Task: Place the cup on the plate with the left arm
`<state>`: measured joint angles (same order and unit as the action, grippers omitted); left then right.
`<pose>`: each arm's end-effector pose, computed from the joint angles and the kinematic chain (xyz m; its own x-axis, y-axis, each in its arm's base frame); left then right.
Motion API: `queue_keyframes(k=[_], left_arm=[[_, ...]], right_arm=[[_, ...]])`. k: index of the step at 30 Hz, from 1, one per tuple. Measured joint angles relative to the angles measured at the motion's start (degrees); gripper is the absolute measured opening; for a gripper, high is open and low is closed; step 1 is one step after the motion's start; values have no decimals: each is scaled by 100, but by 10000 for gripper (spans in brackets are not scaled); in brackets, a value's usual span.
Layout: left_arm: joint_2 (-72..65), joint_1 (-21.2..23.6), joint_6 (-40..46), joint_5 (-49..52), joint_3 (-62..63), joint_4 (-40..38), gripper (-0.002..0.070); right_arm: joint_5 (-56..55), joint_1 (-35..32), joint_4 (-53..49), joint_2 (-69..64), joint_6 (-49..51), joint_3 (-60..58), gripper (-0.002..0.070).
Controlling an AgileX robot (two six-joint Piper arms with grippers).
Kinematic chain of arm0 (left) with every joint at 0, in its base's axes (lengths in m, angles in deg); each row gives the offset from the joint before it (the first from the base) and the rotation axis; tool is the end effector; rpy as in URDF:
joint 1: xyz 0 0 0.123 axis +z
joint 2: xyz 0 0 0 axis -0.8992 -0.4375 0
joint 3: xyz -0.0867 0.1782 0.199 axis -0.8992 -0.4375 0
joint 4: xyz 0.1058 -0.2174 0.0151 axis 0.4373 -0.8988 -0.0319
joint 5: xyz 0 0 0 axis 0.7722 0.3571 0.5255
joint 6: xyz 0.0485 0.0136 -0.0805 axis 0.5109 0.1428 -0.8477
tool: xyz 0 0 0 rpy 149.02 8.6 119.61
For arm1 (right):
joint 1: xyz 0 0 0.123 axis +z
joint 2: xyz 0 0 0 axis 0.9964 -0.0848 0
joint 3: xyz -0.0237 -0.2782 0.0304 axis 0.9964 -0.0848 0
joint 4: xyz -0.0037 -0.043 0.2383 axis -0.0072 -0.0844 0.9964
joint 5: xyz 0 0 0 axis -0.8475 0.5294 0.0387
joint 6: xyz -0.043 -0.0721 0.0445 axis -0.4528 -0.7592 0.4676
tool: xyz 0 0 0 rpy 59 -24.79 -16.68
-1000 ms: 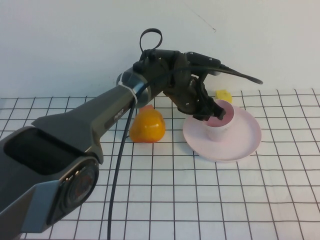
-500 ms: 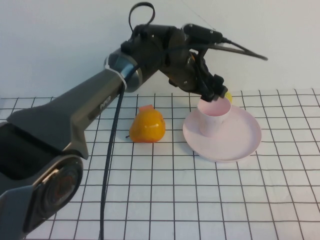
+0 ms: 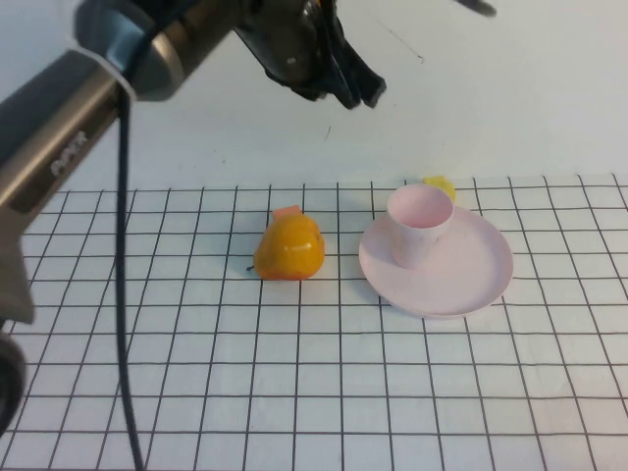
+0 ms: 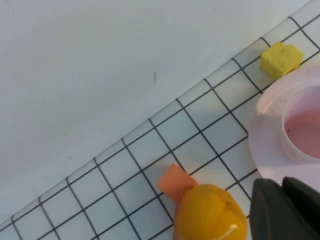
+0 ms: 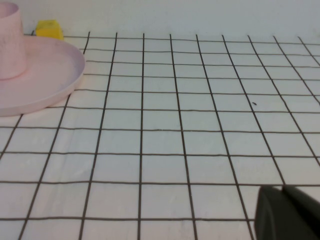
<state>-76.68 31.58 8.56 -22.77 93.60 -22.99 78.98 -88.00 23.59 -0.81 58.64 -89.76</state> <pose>0.3793 -0.2265 0.3801 -0.5587 0.4449 -0.7000 0.4973 0.8551 0.1466 0.0507 -0.0047 0.1705 -0.2941 -0.0536 -0.9543 0.0518 0.9961 -0.0719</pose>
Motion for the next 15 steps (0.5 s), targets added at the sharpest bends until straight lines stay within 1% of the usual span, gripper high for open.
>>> queue_keyframes(k=[6, 11, 15], left_arm=[[1041, 0, -505, 205, -116, 59, 3], [1945, 0, -685, 218, -322, -414, 1], [2422, 0, -697, 432, -357, -648, 0]], right_arm=[[0, 0, 0, 0, 0, 0, -2], [0, 0, 0, 0, 0, 0, -2], [0, 0, 0, 0, 0, 0, -2]])
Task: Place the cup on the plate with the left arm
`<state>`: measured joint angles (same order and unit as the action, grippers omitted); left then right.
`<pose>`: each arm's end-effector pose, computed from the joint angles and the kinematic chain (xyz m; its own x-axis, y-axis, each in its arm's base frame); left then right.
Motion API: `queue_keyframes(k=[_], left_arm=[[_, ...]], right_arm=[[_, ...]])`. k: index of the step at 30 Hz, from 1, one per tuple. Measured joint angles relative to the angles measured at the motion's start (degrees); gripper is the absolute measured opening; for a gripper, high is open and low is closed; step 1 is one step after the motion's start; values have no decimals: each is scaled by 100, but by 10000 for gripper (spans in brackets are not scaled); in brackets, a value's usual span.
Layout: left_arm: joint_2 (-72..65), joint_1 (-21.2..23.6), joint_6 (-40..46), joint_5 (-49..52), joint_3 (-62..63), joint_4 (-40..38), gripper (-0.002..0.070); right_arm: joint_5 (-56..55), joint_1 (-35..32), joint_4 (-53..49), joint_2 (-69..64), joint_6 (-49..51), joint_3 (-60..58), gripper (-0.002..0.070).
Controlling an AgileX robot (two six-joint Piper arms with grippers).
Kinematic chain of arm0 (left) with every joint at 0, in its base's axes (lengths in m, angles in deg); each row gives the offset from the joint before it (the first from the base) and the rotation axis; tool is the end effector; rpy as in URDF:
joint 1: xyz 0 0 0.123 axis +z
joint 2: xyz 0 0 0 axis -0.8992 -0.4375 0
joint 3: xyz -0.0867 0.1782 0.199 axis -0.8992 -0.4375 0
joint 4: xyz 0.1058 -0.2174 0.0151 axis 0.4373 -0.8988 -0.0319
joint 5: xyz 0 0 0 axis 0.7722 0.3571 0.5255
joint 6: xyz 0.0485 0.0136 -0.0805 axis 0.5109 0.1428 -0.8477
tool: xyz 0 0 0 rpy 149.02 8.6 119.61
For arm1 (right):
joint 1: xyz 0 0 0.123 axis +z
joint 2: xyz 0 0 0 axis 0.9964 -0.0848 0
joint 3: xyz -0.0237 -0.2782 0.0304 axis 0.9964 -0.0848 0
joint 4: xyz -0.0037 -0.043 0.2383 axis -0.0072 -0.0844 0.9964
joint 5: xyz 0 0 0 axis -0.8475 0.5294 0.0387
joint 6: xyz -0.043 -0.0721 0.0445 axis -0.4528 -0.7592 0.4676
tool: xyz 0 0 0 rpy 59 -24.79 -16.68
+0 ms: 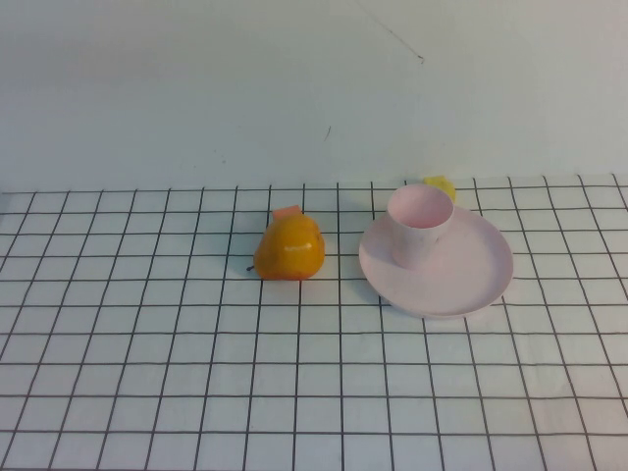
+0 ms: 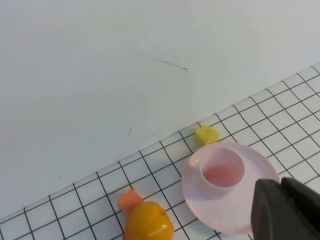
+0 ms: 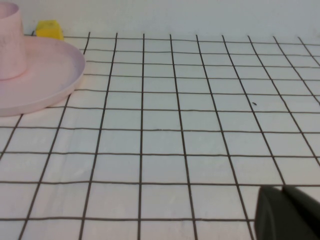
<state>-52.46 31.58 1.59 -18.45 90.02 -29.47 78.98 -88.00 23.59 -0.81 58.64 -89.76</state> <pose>0.2571 -0.1596 0.5150 -0.4575 0.1672 -0.8734 0.4650 0.8821 -0.0747 0.0507 -0.0047 0.1705 -0.2941 -0.0536 -0.9543 0.0518 0.9961 -0.0719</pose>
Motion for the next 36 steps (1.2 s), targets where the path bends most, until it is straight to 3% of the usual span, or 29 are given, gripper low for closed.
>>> queue_keyframes(k=[7, 17, 25, 36], left_arm=[[302, 0, -10, 733, 0, -275, -1], [146, 0, -10, 843, -13, -309, -1], [146, 0, -33, 843, -13, 364, -1], [850, 0, -286, -863, -76, 593, -1]], right_arm=[[0, 0, 0, 0, 0, 0, -2], [0, 0, 0, 0, 0, 0, -2], [0, 0, 0, 0, 0, 0, -2], [0, 0, 0, 0, 0, 0, -2]])
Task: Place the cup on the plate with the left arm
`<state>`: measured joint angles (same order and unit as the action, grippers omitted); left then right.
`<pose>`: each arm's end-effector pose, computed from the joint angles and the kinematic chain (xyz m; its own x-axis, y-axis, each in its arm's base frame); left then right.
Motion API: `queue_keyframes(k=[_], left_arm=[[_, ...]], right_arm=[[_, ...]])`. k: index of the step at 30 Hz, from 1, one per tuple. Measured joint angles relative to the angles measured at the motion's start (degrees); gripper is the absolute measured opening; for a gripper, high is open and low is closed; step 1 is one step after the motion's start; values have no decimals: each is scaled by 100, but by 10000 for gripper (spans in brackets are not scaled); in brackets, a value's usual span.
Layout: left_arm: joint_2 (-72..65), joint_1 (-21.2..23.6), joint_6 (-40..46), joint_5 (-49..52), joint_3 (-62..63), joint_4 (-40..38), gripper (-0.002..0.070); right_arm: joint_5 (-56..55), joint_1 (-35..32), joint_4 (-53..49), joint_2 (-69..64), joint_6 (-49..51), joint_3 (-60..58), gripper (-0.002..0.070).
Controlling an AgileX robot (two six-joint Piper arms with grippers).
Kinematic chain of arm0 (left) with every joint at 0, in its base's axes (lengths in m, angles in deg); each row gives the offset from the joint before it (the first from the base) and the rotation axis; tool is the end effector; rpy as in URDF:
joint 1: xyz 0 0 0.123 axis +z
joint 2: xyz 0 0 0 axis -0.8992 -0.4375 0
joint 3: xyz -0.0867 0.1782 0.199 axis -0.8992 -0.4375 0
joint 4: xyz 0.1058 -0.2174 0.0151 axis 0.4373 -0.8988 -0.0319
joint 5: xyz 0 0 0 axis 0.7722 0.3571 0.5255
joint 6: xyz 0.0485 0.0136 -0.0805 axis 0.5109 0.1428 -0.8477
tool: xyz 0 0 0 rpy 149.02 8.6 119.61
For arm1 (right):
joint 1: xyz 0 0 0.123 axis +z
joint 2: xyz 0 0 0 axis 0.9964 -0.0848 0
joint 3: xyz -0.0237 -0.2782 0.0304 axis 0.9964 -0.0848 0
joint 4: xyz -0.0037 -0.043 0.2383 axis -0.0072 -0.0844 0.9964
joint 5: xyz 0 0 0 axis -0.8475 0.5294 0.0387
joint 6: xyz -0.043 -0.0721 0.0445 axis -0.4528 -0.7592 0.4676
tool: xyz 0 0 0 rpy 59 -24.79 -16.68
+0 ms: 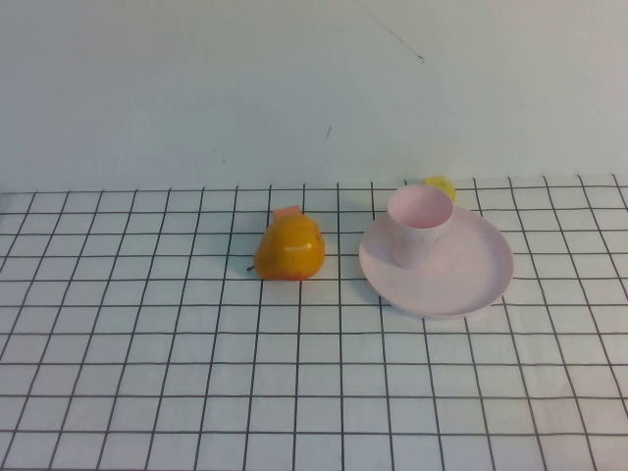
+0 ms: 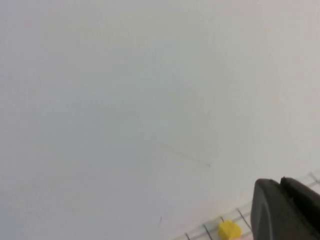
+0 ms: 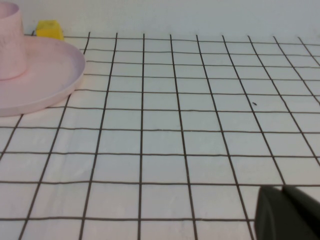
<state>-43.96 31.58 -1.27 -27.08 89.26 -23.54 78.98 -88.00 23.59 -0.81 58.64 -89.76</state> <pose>0.2144 -0.1231 0.5664 -0.2168 0.0307 -0.9757 0.4180 0.9062 -0.0643 0.0507 -0.0047 0.1705 -0.2941 -0.0536 -0.9543 0.0518 0.9961 -0.0719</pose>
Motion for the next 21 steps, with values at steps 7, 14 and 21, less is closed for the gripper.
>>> queue_keyframes(k=[7, 14, 21], left_arm=[[1038, 0, 0, -1146, -1218, 477, -1], [2148, 164, -47, -2482, -3450, 747, -1], [3182, 1212, -817, -3568, -5592, 184, -1]], right_arm=[[0, 0, 0, 0, 0, 0, -2], [0, 0, 0, 0, 0, 0, -2], [0, 0, 0, 0, 0, 0, -2]])
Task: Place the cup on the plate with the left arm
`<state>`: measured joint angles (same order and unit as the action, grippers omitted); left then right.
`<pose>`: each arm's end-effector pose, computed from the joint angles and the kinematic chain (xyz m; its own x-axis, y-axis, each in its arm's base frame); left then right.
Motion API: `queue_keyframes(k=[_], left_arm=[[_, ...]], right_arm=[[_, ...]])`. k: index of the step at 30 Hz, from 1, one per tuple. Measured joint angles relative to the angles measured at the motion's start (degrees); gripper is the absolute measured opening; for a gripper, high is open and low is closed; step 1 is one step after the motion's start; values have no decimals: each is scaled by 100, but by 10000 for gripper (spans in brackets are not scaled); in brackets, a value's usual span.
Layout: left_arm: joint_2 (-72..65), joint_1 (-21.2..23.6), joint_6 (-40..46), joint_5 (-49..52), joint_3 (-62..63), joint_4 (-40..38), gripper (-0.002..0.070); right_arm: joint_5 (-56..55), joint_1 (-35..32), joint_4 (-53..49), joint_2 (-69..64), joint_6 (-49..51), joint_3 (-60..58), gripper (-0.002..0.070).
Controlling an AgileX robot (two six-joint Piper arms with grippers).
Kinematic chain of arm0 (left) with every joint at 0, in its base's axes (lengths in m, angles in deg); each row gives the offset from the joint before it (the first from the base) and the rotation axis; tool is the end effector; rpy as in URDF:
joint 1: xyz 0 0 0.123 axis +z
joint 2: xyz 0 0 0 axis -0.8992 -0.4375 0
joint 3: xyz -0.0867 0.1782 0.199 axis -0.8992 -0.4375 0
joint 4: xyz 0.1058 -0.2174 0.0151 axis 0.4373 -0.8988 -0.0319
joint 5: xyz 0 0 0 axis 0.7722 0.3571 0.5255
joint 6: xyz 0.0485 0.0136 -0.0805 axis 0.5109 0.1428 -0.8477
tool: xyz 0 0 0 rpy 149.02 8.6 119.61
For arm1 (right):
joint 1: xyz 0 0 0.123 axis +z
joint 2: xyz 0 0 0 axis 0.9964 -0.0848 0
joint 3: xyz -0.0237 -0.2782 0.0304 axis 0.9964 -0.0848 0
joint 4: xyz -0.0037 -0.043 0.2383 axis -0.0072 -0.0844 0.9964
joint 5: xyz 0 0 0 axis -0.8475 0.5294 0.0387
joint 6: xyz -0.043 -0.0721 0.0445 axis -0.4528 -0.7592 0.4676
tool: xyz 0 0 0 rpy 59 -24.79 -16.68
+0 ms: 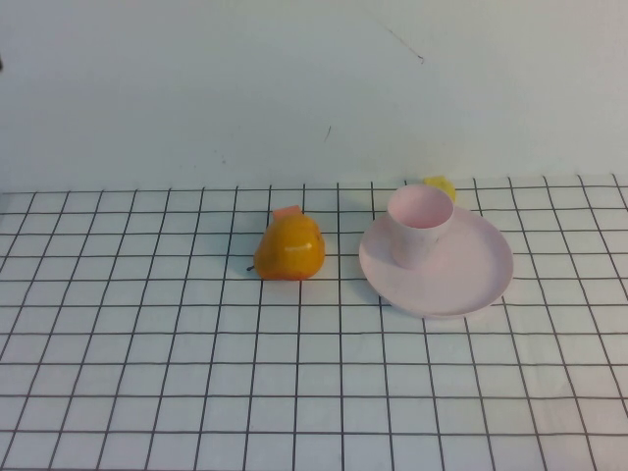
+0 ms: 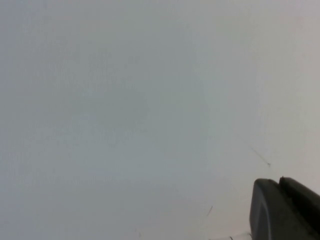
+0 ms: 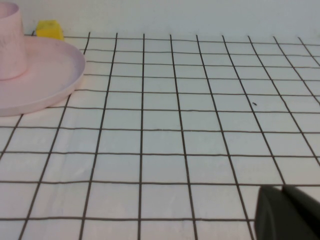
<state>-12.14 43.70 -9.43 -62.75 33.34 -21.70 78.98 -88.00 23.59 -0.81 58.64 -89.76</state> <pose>0.1547 -0.0512 0.4597 -0.0528 -0.1392 -0.9889 0.2860 0.9466 -0.1485 0.0507 -0.0047 0.1705 -0.2941 -0.0536 -0.9543 0.0518 0.9961 -0.0719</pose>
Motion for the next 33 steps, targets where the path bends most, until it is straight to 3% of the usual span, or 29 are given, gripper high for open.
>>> queue_keyframes(k=[16, 33], left_arm=[[2911, 931, -230, -473, -3694, -168, -1], [4827, 2042, -239, -553, -6319, -368, -1]], right_arm=[[0, 0, 0, 0, 0, 0, -2], [0, 0, 0, 0, 0, 0, -2]])
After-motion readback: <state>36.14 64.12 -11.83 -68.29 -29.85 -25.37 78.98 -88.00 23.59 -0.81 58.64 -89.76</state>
